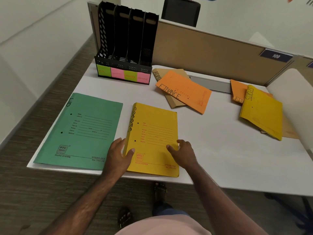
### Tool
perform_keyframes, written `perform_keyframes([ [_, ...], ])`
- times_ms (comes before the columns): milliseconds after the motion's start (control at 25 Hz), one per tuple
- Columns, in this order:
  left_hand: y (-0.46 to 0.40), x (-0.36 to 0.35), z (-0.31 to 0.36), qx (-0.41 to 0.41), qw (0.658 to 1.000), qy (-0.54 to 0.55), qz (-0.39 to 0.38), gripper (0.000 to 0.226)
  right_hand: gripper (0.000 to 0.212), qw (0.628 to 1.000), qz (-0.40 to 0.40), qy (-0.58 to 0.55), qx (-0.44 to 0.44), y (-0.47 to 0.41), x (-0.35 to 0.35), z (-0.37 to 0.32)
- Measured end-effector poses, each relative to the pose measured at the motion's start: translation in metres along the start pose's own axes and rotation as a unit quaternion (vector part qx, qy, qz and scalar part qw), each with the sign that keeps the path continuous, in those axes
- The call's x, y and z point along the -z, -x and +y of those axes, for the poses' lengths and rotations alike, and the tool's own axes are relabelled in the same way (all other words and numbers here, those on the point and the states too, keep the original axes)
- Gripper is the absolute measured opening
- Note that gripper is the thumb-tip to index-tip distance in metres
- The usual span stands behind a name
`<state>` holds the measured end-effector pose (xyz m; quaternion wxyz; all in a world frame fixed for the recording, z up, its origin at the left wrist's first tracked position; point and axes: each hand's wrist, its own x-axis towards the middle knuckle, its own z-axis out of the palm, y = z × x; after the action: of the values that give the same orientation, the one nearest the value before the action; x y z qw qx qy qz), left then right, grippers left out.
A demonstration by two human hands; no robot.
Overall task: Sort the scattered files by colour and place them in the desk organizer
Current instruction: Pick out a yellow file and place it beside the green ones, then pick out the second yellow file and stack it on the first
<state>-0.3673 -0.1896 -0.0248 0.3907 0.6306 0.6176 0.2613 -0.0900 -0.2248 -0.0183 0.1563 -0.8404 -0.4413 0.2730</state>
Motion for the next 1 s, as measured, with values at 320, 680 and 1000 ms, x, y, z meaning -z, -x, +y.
perform_keyframes([
  [320,0.010,-0.023,0.037,-0.122,0.991,-0.046,-0.022,0.071,0.077,0.992,0.077,0.069,0.072,0.047,0.014,0.022],
  [680,0.035,-0.100,0.097,-0.216,0.963,-0.117,-0.115,0.084,0.077,0.983,0.165,0.060,0.044,0.078,0.058,0.096],
  [1000,0.074,-0.183,0.180,-0.298,0.929,-0.145,-0.164,0.085,0.081,0.979,0.196,0.036,-0.043,0.104,0.117,0.192],
])
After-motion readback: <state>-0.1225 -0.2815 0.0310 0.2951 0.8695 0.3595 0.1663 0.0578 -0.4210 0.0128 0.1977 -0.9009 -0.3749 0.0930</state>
